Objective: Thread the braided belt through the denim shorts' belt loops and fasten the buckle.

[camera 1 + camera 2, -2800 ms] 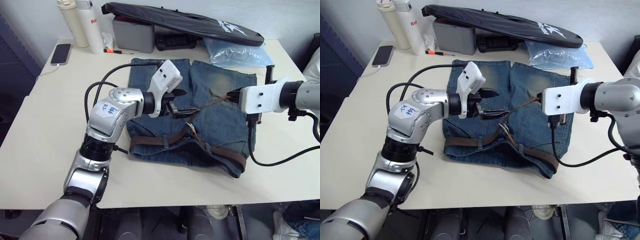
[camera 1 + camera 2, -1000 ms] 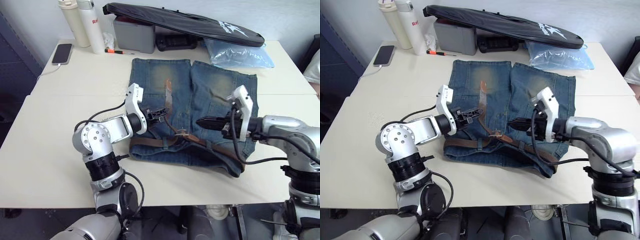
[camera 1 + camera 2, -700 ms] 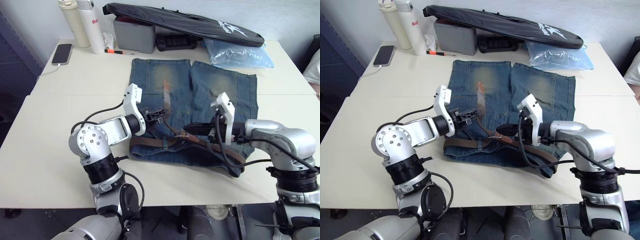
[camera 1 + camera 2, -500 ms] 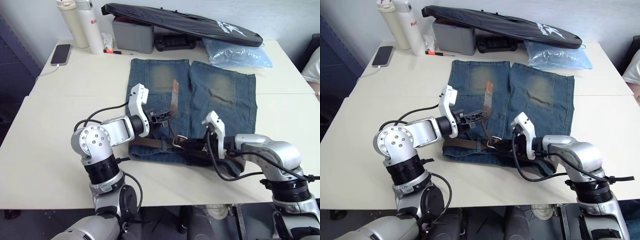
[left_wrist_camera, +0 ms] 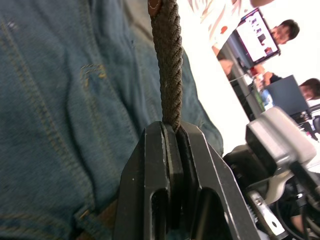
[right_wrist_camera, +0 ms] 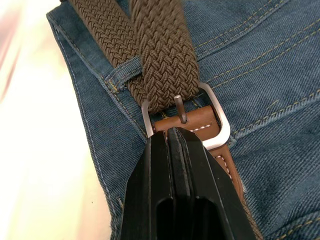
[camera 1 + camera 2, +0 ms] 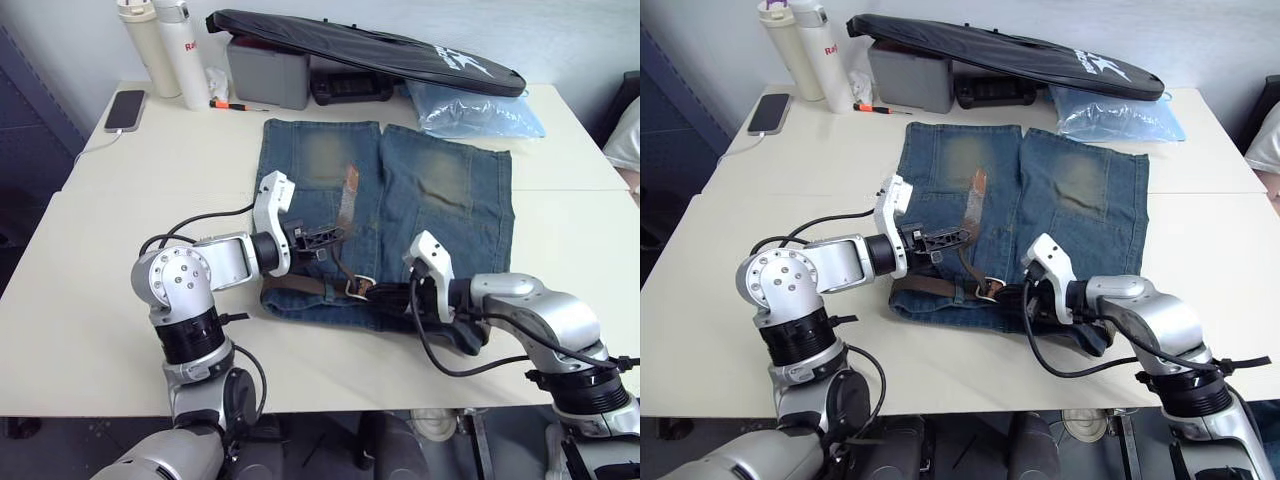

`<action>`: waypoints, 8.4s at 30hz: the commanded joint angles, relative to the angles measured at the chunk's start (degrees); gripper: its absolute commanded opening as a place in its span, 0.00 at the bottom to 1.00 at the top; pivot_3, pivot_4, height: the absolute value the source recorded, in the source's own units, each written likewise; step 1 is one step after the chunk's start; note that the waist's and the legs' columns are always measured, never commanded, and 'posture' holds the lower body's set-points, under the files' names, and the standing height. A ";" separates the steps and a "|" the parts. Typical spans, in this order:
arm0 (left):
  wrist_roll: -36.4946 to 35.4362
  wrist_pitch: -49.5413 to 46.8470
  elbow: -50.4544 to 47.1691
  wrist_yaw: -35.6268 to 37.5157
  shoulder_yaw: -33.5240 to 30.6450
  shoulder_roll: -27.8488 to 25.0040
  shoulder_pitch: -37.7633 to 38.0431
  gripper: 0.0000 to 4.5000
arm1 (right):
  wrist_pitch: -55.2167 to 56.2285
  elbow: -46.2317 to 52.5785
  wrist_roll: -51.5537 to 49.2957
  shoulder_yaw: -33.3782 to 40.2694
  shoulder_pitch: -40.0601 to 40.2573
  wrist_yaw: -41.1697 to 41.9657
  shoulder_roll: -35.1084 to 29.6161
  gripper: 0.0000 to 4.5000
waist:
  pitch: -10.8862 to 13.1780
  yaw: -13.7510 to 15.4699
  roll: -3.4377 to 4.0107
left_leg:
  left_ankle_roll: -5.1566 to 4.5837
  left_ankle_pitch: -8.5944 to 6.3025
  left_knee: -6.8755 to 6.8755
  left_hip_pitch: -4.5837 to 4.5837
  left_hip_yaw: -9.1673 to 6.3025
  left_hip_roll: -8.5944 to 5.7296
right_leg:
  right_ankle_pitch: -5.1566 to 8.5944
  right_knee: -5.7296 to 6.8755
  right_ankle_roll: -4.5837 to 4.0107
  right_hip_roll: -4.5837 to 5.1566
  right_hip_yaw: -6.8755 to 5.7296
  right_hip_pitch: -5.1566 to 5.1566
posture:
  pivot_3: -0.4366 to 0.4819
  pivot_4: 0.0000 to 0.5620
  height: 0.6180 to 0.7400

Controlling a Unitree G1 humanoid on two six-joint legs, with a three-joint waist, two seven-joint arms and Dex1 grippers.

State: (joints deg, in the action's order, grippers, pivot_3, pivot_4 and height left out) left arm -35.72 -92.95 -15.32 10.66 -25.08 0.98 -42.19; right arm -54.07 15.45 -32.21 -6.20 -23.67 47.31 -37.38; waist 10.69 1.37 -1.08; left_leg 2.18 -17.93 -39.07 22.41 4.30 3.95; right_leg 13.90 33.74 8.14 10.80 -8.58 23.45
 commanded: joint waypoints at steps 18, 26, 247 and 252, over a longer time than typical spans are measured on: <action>-0.04 4.90 -5.52 -7.41 -11.15 5.45 0.01 0.00 | -3.00 -3.99 -4.38 2.47 -6.71 0.91 3.53 0.01 | 0.00 -0.09 0.00 | 0.00 0.00 0.04 0.07 0.01 0.00 | 0.00 -0.01 -0.01 0.00 0.00 0.09 | 0.48 0.27 1.00; -4.00 1.66 -5.28 -5.65 -14.55 5.57 -3.38 0.00 | -4.56 -7.36 0.94 -3.63 -4.60 0.54 1.35 0.01 | 0.00 -0.17 0.00 | -0.01 -0.01 0.06 0.09 0.02 0.00 | 0.00 -0.02 -0.01 0.00 0.00 0.12 | 0.48 0.27 1.00; 37.18 75.50 41.76 42.94 44.17 -16.96 -20.50 0.00 | -0.38 24.74 11.58 5.45 -0.95 3.67 -22.43 0.99 | -0.51 0.15 0.54 | -0.08 -0.13 -0.01 0.66 -0.27 -0.06 | -0.08 -0.42 0.09 -0.10 -0.28 0.35 | 0.48 0.27 1.00; 38.29 76.65 42.74 44.04 44.94 -16.64 -20.00 0.00 | 2.50 27.56 16.82 -2.28 3.63 -2.47 -19.29 0.99 | -0.51 0.11 0.53 | -0.08 -0.13 -0.08 0.67 -0.27 -0.06 | -0.08 -0.36 0.10 -0.10 -0.25 0.36 | 0.48 0.27 1.00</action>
State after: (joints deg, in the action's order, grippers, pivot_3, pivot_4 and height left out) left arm 2.54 -17.38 28.28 54.10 20.03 -16.00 -61.10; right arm -53.49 41.11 -18.15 -7.56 -19.90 47.02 -56.76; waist 10.18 1.48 -0.54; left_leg 2.10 -18.06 -39.15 23.08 4.03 3.89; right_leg 13.82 33.39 8.23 10.70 -8.83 23.81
